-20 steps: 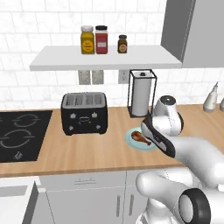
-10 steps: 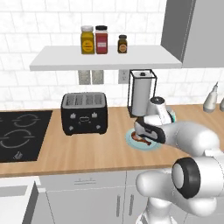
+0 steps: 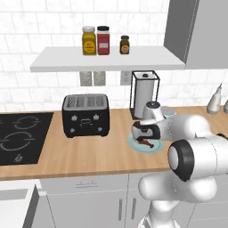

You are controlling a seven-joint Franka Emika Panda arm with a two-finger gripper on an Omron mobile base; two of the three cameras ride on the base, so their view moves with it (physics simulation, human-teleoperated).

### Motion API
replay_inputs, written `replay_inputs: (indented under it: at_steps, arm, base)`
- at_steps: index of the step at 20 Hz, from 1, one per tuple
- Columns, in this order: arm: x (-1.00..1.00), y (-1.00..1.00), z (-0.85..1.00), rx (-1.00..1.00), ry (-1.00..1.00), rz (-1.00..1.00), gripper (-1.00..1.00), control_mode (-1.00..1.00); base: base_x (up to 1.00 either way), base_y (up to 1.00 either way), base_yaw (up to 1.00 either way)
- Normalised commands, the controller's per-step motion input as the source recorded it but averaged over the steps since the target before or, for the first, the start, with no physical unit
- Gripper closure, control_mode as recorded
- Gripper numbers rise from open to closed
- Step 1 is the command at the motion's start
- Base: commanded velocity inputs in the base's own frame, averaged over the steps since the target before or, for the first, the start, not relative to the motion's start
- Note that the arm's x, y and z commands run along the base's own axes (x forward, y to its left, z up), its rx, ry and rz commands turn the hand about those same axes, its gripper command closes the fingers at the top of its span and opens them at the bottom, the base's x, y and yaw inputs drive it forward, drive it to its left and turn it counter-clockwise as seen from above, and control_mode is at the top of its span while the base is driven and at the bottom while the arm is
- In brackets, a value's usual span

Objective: Pick up the knife from the drawer and place it on the cutting board. Then place the meat from the plate to the cutting board.

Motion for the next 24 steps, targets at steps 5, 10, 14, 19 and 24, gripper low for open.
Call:
replay_inputs:
  at_steps: [5, 10, 14, 19, 24]
  arm:
    - [0.34, 0.04, -0.35, 0.0, 0.06, 0.0, -1.0, -1.0]
    - [0.32, 0.0, -0.35, 0.0, 0.03, 0.0, -1.0, -1.0]
    - [0.27, 0.0, -0.37, 0.0, 0.01, 0.02, -1.0, -1.0]
    - [0.03, 0.0, -0.35, 0.0, 0.01, 0.03, 1.0, -1.0]
    - [-0.28, -0.01, 0.11, 0.0, -0.06, 0.0, 1.0, -1.0]
  base:
    - [0.0, 0.0, 0.0]
    - [0.0, 0.0, 0.0]
    - [0.0, 0.0, 0.0]
    - [0.0, 0.0, 0.0]
    - [0.0, 0.0, 0.0]
